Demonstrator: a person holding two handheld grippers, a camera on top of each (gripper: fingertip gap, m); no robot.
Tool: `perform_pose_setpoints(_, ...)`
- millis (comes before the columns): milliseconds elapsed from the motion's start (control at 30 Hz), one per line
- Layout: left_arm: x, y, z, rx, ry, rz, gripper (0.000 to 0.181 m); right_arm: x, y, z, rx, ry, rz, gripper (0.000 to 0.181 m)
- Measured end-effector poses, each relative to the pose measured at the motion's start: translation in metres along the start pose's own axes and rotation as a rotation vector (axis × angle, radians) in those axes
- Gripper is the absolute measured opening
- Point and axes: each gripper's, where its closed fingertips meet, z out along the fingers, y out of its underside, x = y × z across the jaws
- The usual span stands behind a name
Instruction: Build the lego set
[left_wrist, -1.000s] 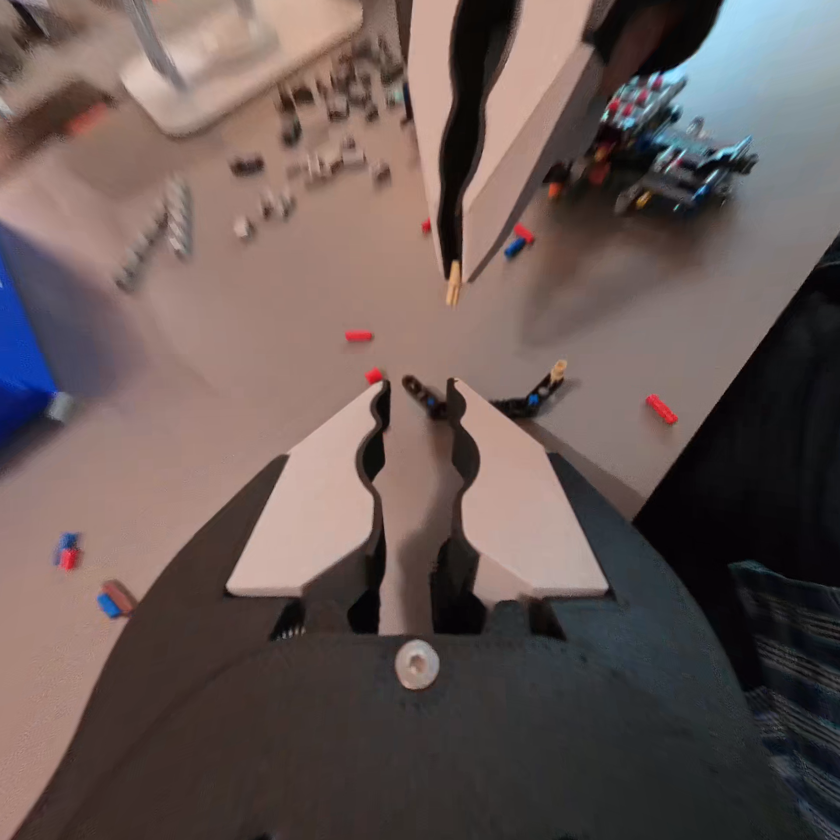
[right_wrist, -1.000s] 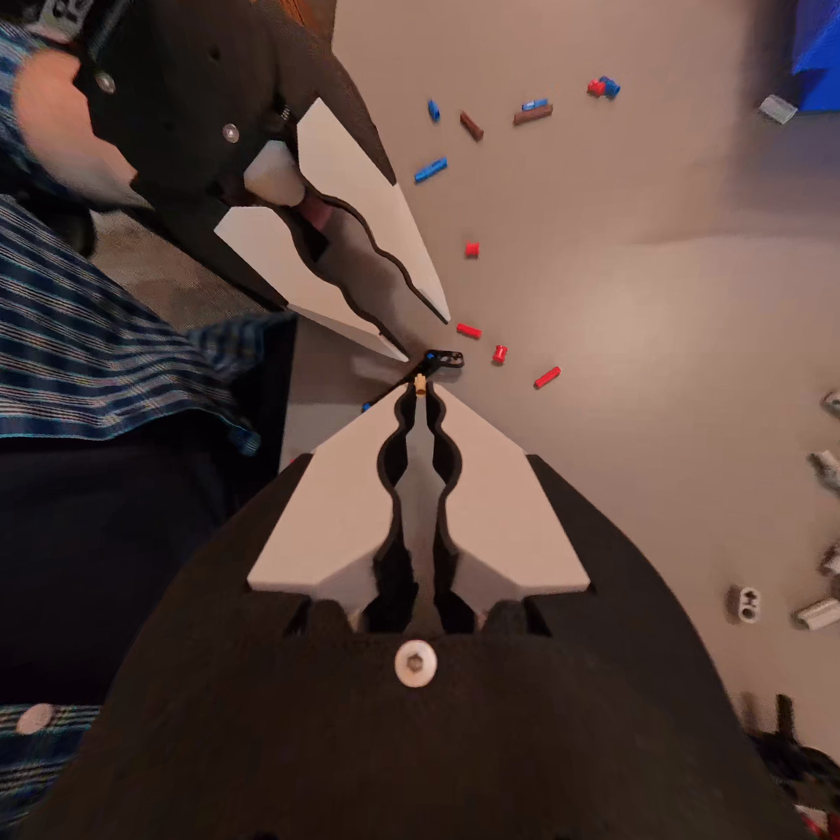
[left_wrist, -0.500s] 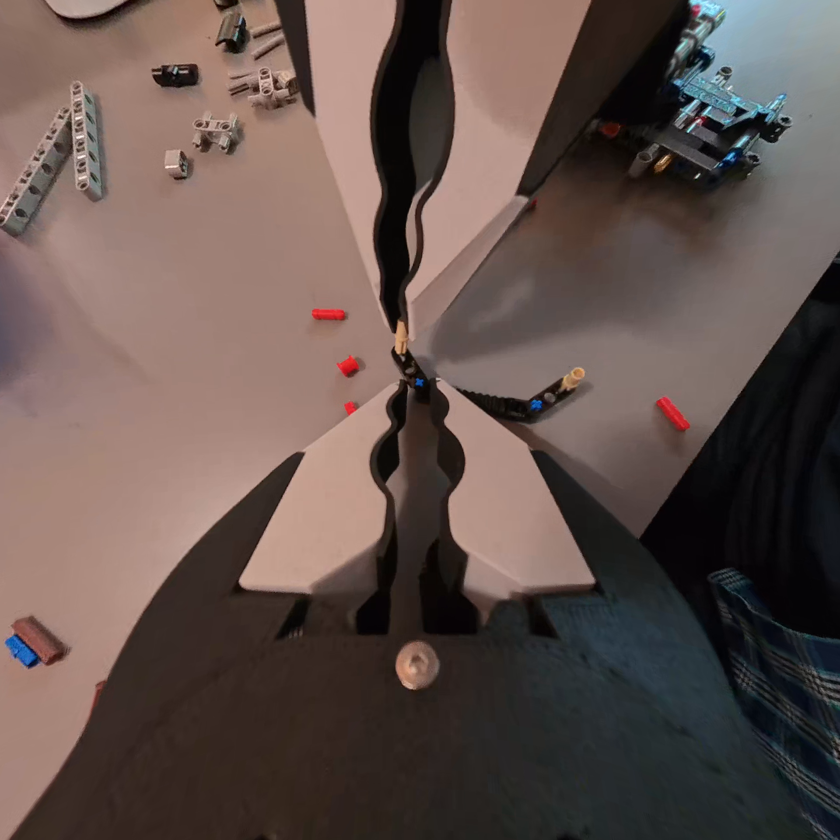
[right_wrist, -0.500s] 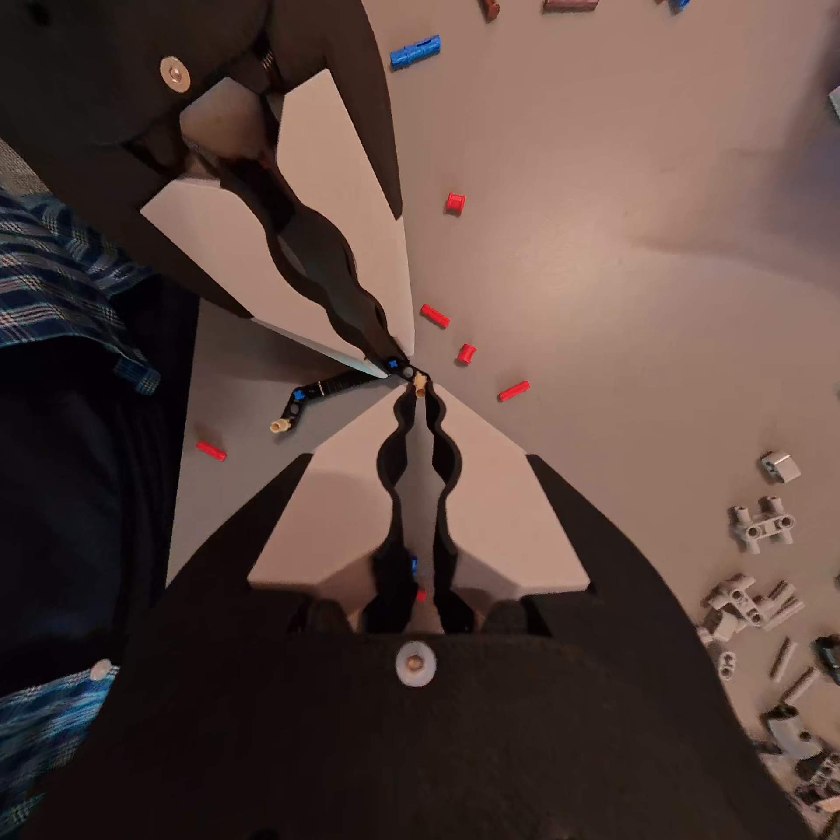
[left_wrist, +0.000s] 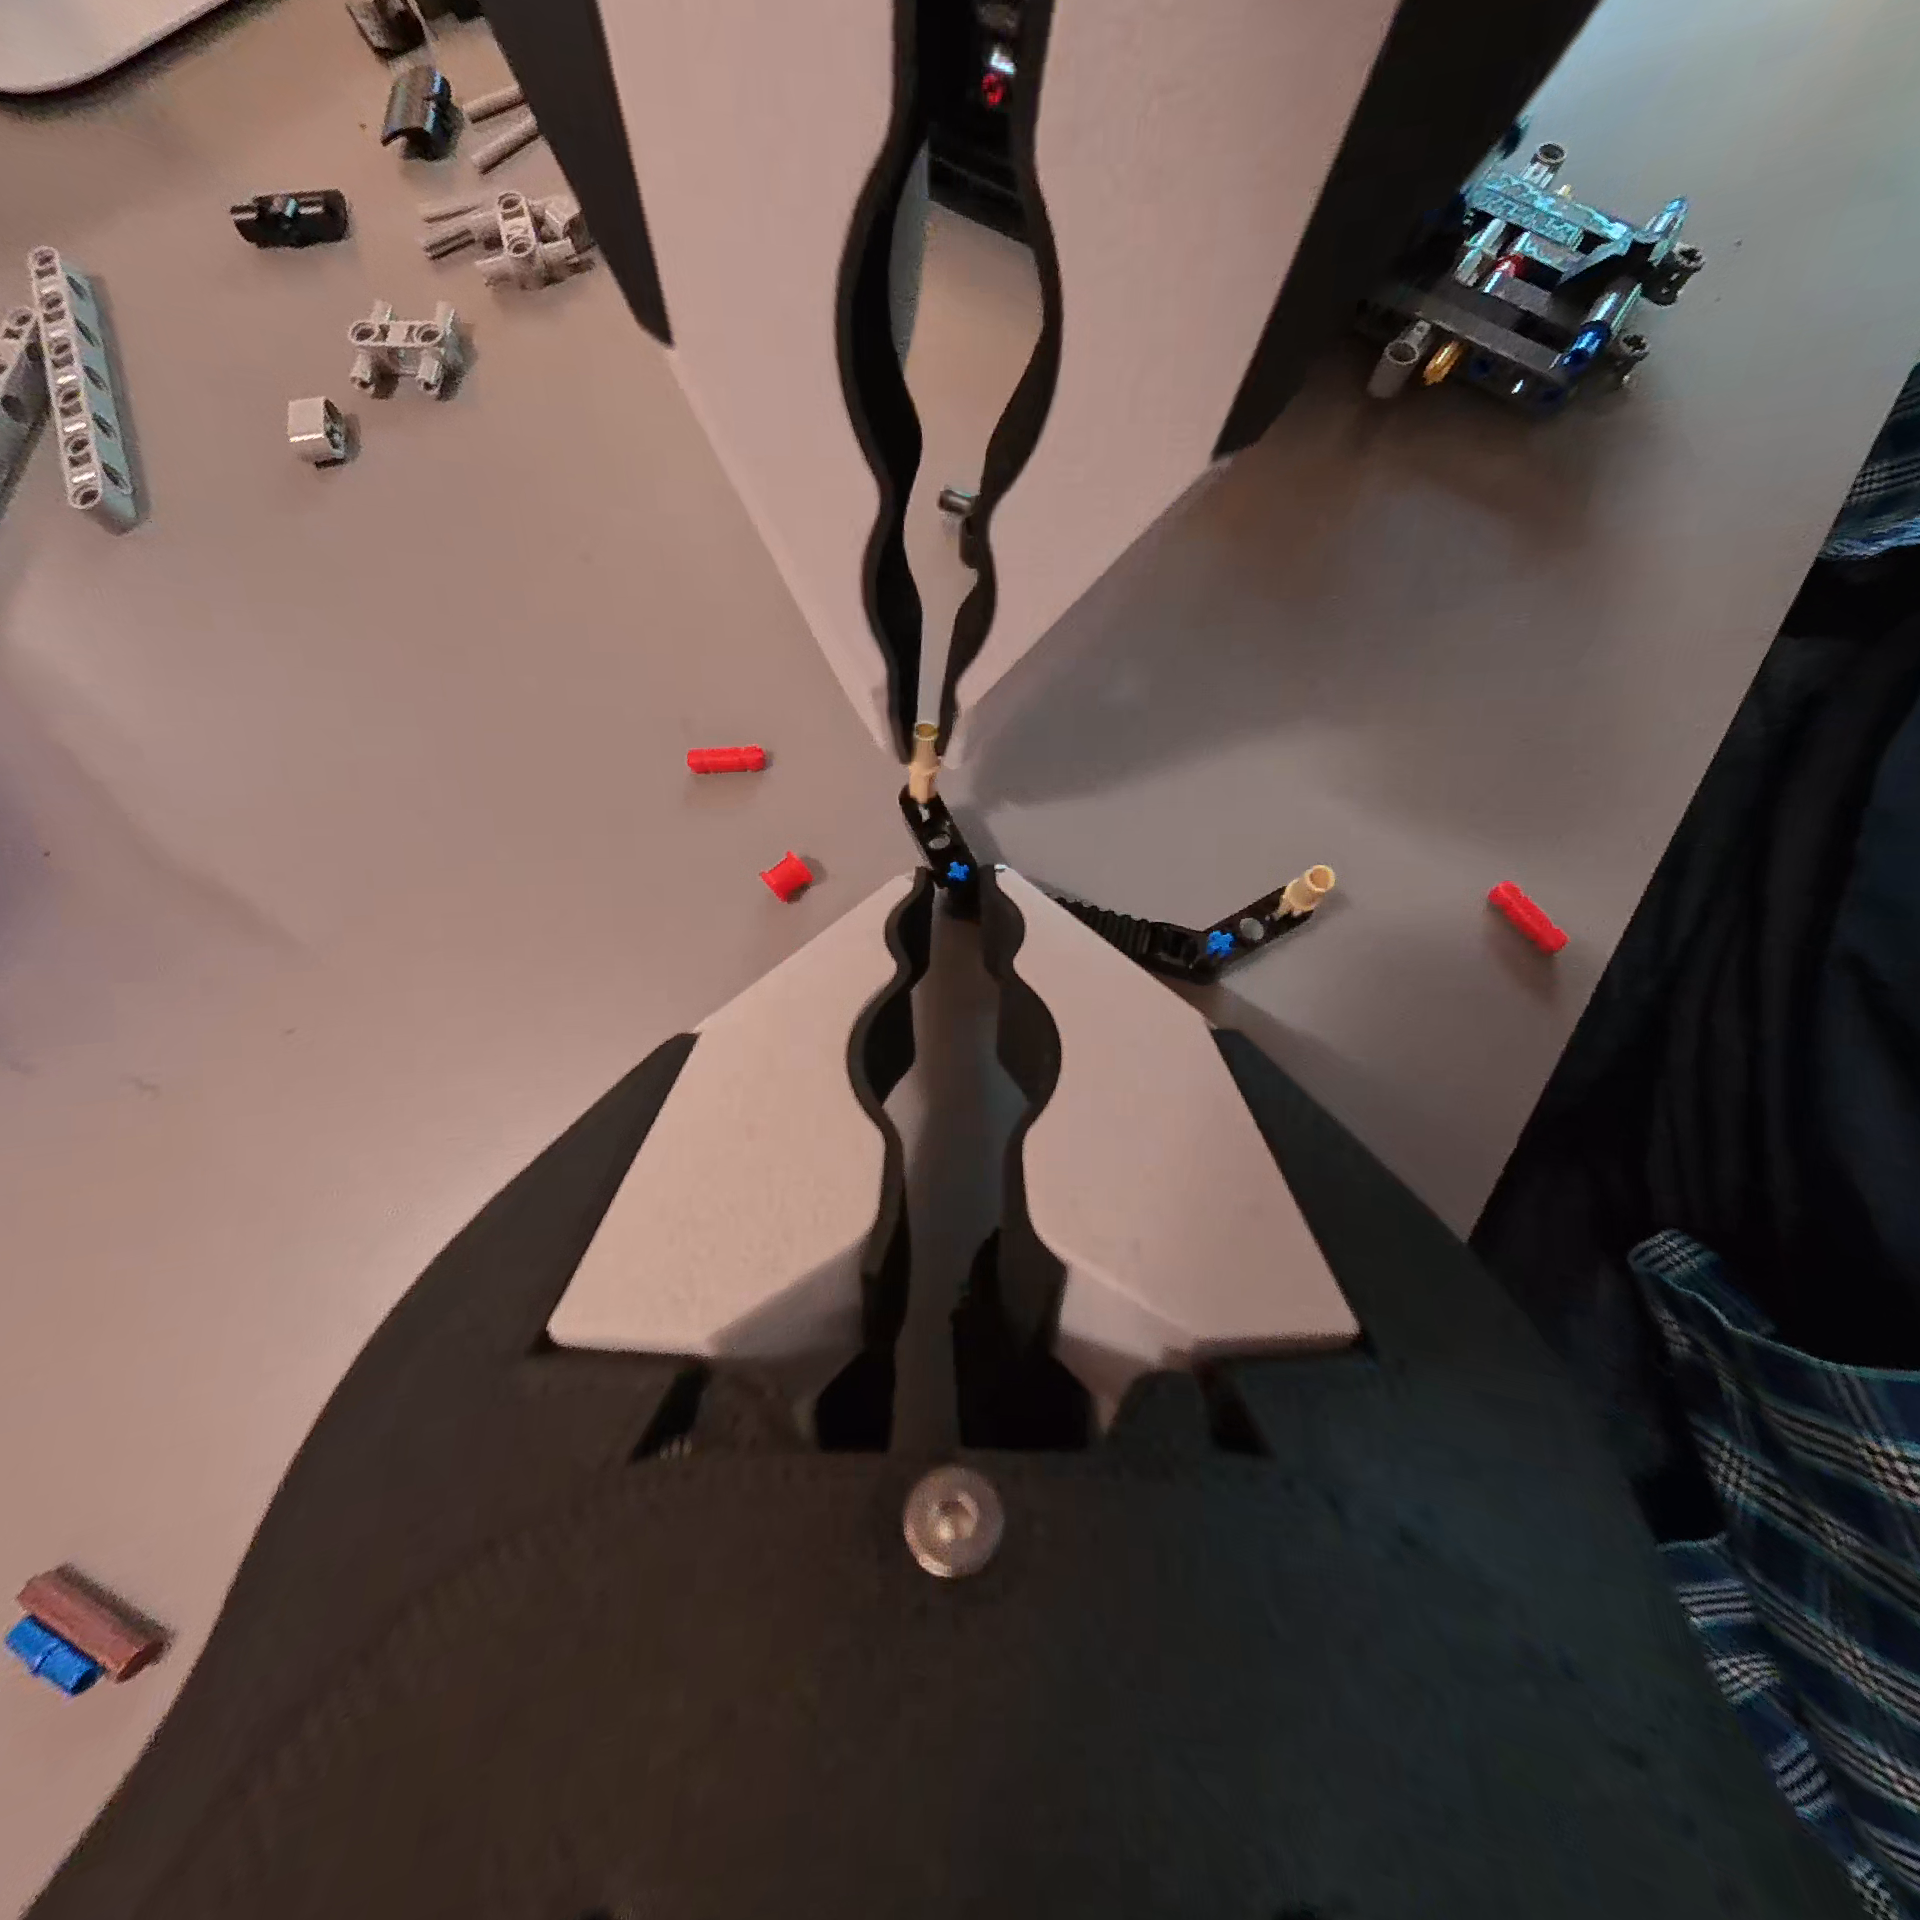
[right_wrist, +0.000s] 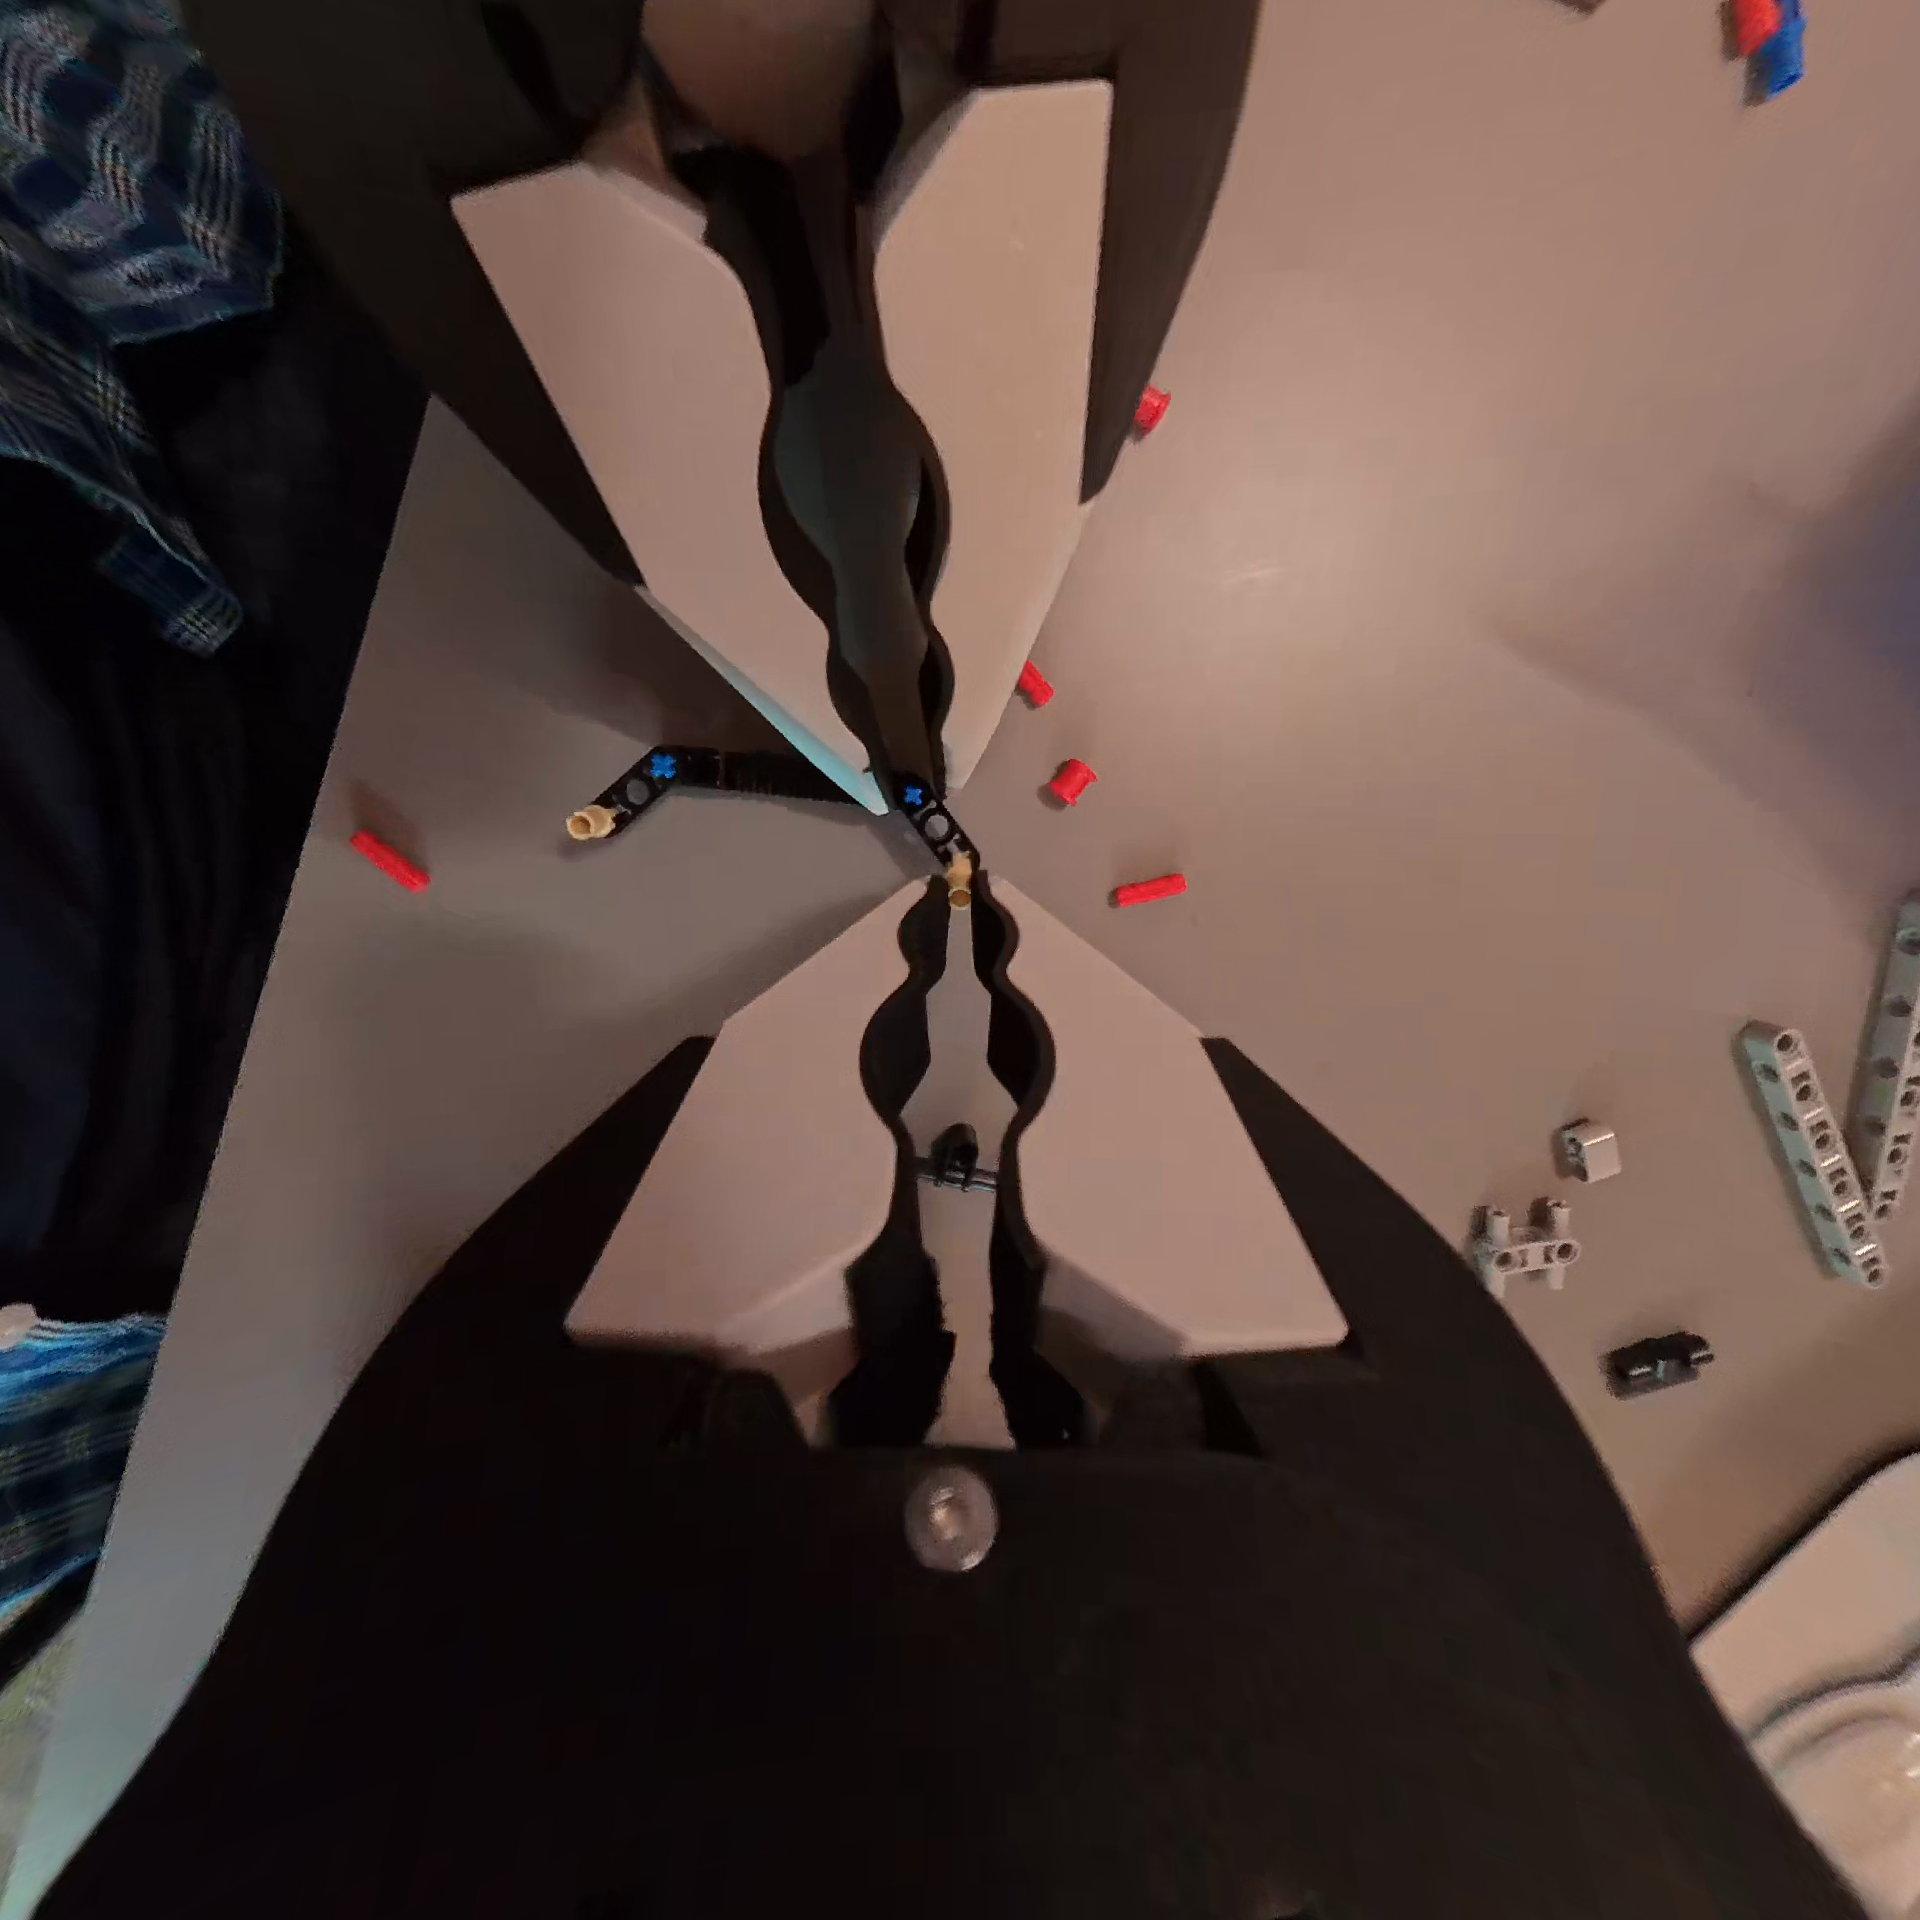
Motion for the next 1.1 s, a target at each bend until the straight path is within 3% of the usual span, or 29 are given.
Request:
perform_pose_setpoints(500,0.0008,-0.0027,0.0022,0.004,0.082,0.033,0.008,-0.0004,0.0076,0.0064,-0.071,-0.003,-0.29,0.002)
perform_pose_setpoints(1100,0.0005,-0.0024,0.0027,0.001,0.124,-0.001,0.009,0.0006,0.0086,0.0067,0.186,-0.104,-0.315,0.001)
